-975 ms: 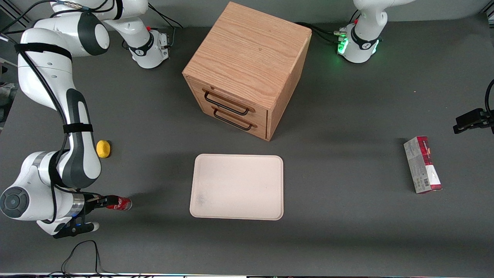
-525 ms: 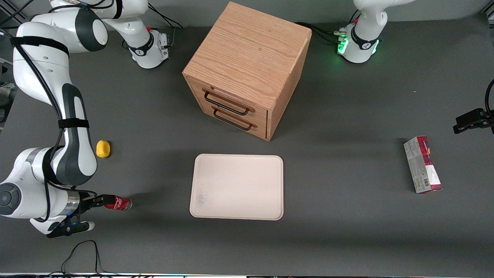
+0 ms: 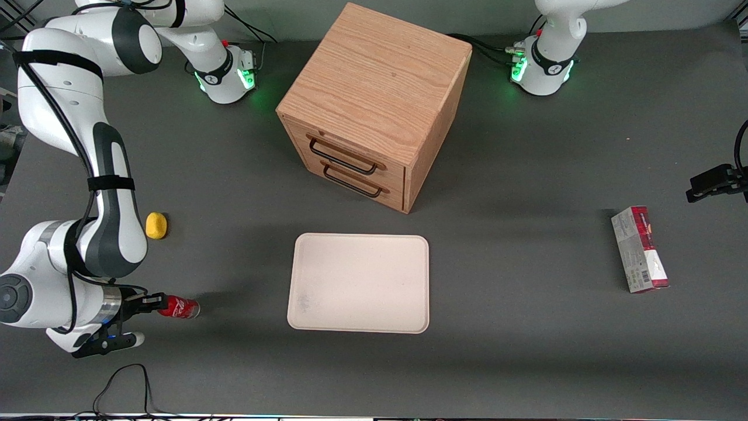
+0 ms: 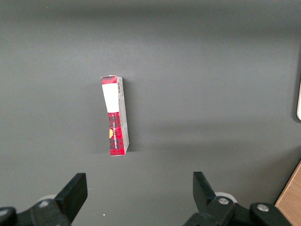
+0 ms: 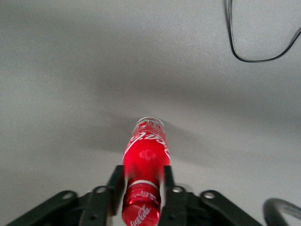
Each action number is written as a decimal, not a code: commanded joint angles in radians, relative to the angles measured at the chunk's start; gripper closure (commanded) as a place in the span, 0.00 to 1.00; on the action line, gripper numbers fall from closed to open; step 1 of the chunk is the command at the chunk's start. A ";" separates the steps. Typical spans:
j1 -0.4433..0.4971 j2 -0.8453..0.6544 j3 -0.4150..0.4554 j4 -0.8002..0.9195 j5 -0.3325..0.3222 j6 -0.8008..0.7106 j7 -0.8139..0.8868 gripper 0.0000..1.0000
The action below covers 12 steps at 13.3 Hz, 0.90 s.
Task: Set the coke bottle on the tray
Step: 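Lift the bottle and carry it toward the white tray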
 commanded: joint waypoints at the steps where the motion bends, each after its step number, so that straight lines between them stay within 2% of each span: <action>1: 0.001 -0.039 0.001 -0.044 0.010 -0.004 -0.001 1.00; 6: 0.001 -0.094 0.001 -0.024 0.007 -0.030 -0.005 1.00; 12: -0.001 -0.210 0.003 0.107 0.007 -0.331 -0.010 1.00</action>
